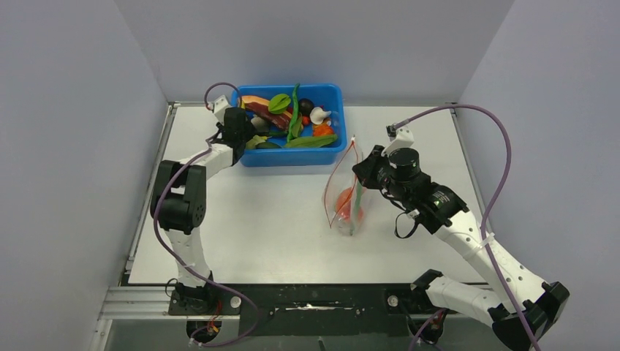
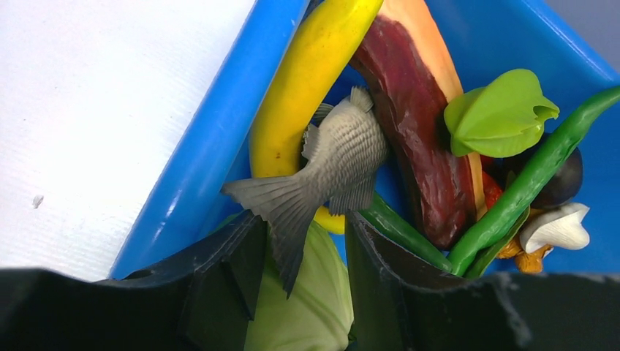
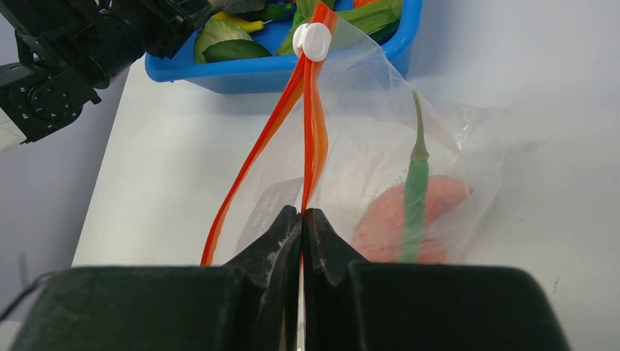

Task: Place the food in the zip-top bag and seal the zipper
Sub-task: Pick up the fake fish from the bin.

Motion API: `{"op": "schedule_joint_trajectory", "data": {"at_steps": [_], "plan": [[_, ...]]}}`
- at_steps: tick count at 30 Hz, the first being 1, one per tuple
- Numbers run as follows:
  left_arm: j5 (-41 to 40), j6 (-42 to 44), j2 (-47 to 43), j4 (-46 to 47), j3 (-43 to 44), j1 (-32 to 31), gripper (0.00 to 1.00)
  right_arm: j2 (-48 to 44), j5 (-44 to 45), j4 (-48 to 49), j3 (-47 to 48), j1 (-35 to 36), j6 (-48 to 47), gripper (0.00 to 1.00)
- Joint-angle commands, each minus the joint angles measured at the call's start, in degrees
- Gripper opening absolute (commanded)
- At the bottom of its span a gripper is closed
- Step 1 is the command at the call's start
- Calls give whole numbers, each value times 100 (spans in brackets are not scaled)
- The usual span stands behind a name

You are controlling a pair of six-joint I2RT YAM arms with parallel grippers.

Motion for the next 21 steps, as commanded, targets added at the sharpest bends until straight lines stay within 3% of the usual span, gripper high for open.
{"op": "schedule_joint_trajectory", "data": {"at_steps": [1,8,15,21], "plan": [[138,-12,122,755,224,56,41,-56,25,308,255,-61,-38,0],[427,105,337,865,445,61,32,-23,-22,369,252,-107,-39,0],[577,198,255,1050,341,56,1,10,-87,392,244,-114,-17,0],[722,405,31,1193,169,56,0,-52,-86,384,175,-114,72,0]]}}
